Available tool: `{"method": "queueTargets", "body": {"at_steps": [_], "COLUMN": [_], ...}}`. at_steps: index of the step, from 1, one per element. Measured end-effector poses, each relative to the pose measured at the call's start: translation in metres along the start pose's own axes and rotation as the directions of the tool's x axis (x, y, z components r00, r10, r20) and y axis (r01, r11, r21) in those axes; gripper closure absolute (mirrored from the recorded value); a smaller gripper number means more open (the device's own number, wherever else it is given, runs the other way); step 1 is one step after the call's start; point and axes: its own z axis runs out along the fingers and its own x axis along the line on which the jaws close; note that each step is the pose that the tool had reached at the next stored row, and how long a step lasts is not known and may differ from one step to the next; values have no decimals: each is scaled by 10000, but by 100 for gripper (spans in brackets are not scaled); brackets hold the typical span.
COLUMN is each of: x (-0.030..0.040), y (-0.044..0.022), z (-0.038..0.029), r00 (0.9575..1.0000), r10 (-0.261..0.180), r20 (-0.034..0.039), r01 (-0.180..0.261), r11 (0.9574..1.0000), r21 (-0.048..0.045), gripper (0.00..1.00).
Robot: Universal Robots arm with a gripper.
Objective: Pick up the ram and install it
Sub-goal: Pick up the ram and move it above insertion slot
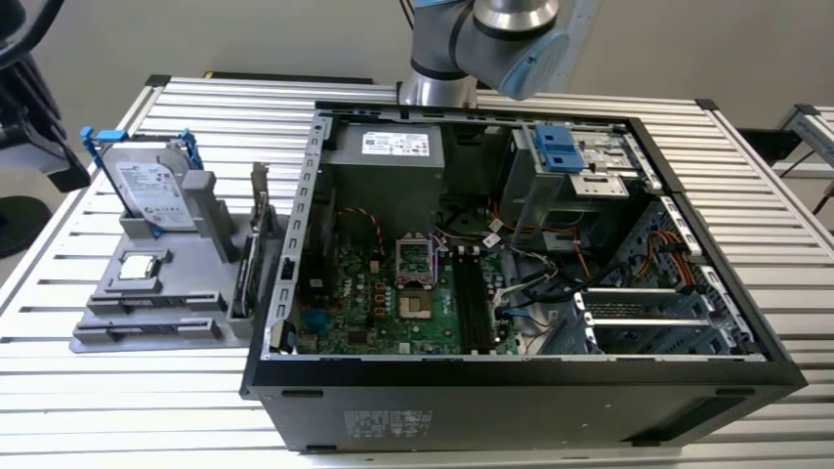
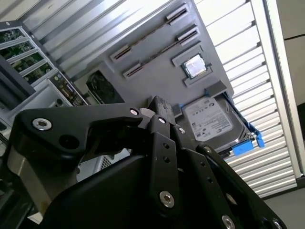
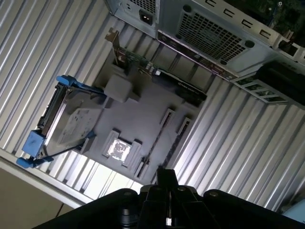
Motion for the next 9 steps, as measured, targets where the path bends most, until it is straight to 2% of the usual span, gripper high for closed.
{"method": "queueTargets", "body": {"at_steps": [9], "x": [0], "y": [0], "z": [0], "r00": [9974], "r10": [723], "r20": [8], "r01": [-723], "r11": [9974], "r21": [54], "gripper": [100]}}
